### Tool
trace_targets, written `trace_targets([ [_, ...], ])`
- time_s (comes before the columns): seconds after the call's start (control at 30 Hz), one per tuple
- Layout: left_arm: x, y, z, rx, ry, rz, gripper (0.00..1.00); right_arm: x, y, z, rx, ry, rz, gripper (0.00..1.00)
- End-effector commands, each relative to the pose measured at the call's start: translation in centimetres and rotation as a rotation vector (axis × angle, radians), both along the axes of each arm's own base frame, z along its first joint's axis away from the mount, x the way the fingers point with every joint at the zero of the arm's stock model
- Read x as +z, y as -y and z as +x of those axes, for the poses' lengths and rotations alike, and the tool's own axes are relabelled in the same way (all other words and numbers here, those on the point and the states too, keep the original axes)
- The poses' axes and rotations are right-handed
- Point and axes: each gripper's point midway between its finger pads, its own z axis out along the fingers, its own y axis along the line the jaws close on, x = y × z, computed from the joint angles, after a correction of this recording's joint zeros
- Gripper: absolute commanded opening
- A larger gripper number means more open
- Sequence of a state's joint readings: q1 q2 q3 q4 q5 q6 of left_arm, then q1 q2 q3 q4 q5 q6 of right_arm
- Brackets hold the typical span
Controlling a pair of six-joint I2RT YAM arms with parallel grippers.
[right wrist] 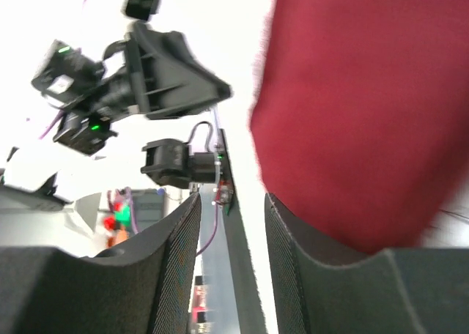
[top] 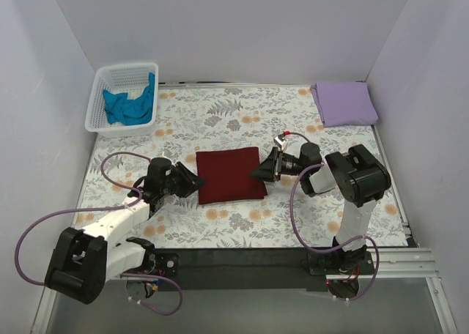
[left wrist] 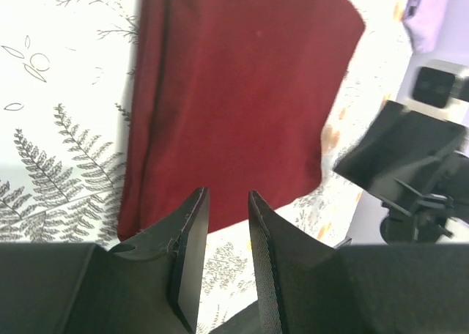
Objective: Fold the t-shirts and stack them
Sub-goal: Fold the tshirt
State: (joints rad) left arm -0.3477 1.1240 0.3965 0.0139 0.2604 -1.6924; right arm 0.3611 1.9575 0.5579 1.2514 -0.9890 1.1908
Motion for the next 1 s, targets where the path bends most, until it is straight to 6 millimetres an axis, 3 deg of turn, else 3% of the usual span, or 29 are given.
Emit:
trace_targets([
  [0.0,1.3,-0.6,0.2,0.029,0.024,0.012,0.27,4.9,-1.4,-0.4,0.015,0.145,0.062,0.47],
  [0.13,2.8,-1.2,0.6,0.042,0.083,0.049,0.32,6.1,-5.4,-3.0,0.089,0.155,0.071,0.48],
  [0.23,3.2,-2.1,0.8,0.056,0.095,0.106,0.36,5.3,-7.9,-3.5,0.102,0.122,0.055,0.48],
  [0.33,4.6,-2.8,1.0,0.07,0.135,0.141,0.38,2.6,-9.1,-2.9,0.07,0.064,0.013,0.48],
  [0.43,5.2,-3.8,1.0,0.099,0.149,0.184,0.38,-2.1,-8.9,-2.3,0.016,-0.022,-0.092,0.48],
  [0.47,5.0,-4.1,0.8,0.103,0.143,0.199,0.39,-4.3,-8.5,-2.4,0.004,-0.05,-0.138,0.48],
  [0.57,4.9,-4.4,0.7,0.113,0.142,0.212,0.39,-8.0,-7.7,-3.4,0.001,-0.129,-0.203,0.48],
  [0.63,4.8,-4.3,0.7,0.11,0.137,0.212,0.4,-8.9,-7.1,-4.3,0.002,-0.166,-0.225,0.47],
  [0.73,4.5,-4.4,0.7,0.106,0.126,0.224,0.4,-7.3,-7.2,-4.1,0.002,-0.141,-0.202,0.47],
  [0.83,4.7,-4.3,0.7,0.103,0.127,0.224,0.41,-4.0,-7.4,-3.4,0.0,-0.074,-0.161,0.47],
  [0.87,4.8,-4.3,0.8,0.102,0.13,0.223,0.41,-2.1,-7.4,-3.2,-0.002,-0.038,-0.132,0.47],
  [0.97,4.9,-4.3,0.7,0.1,0.131,0.221,0.41,0.3,-6.5,-3.3,-0.017,0.014,-0.103,0.47],
])
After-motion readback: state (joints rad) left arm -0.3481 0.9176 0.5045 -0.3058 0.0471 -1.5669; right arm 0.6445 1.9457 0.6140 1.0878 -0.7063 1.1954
